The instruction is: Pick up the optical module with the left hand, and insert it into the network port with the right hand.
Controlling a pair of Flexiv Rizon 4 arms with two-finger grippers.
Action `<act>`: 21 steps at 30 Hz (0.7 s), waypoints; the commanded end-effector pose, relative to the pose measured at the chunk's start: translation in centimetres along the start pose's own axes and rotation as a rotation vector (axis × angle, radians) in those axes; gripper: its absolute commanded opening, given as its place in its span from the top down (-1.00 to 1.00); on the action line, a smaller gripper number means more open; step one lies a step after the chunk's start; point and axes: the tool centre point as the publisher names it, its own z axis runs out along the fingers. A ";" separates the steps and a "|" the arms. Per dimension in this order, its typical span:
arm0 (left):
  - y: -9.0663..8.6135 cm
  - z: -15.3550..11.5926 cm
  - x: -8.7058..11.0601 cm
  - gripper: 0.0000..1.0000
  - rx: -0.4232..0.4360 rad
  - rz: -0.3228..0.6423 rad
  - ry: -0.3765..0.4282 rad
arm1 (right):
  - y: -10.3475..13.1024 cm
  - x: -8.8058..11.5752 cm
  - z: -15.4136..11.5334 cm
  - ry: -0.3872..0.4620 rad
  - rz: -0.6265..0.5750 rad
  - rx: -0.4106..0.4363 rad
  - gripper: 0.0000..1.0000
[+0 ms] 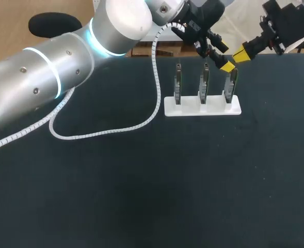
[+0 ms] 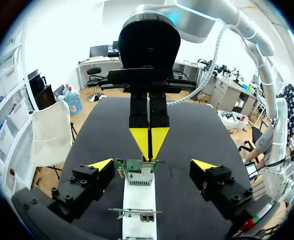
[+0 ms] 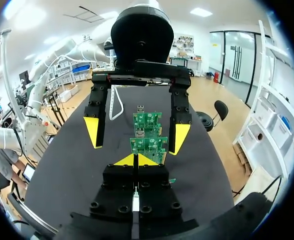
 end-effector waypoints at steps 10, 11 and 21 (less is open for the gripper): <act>-0.1 0.0 0.0 -1.00 -0.002 -0.001 0.003 | -0.4 0.4 0.3 0.009 0.010 -0.012 1.00; -0.1 0.0 0.0 -1.00 -0.002 -0.001 0.003 | -0.4 0.4 0.3 0.009 0.011 -0.012 1.00; -0.1 0.0 0.0 -1.00 -0.002 -0.001 0.003 | -0.3 0.7 0.5 0.011 0.017 -0.016 1.00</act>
